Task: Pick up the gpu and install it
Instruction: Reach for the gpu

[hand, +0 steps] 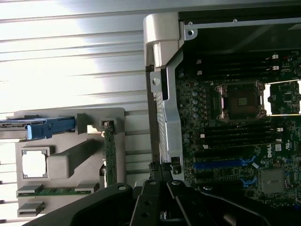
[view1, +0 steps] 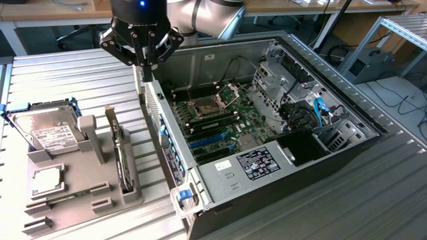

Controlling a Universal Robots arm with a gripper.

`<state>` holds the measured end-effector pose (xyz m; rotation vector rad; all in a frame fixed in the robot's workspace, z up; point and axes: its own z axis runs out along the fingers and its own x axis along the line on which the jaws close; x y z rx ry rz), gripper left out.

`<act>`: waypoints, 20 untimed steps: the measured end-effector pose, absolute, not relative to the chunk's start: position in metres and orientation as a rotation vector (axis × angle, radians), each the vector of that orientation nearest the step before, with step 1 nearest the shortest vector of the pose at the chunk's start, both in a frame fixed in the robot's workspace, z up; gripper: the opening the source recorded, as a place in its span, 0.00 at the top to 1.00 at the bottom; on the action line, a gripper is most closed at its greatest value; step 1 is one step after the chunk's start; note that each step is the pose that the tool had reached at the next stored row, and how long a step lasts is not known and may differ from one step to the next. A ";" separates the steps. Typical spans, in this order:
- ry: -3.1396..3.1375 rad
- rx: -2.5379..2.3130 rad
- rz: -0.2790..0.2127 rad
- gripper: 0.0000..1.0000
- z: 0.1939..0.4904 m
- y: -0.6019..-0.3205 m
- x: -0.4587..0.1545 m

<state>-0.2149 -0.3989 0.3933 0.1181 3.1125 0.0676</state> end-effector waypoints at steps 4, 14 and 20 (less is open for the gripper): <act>3.112 0.118 0.068 0.89 0.393 -0.399 -0.217; 3.112 0.118 0.068 0.89 0.393 -0.399 -0.225; 3.112 0.118 0.068 0.89 0.393 -0.399 -0.228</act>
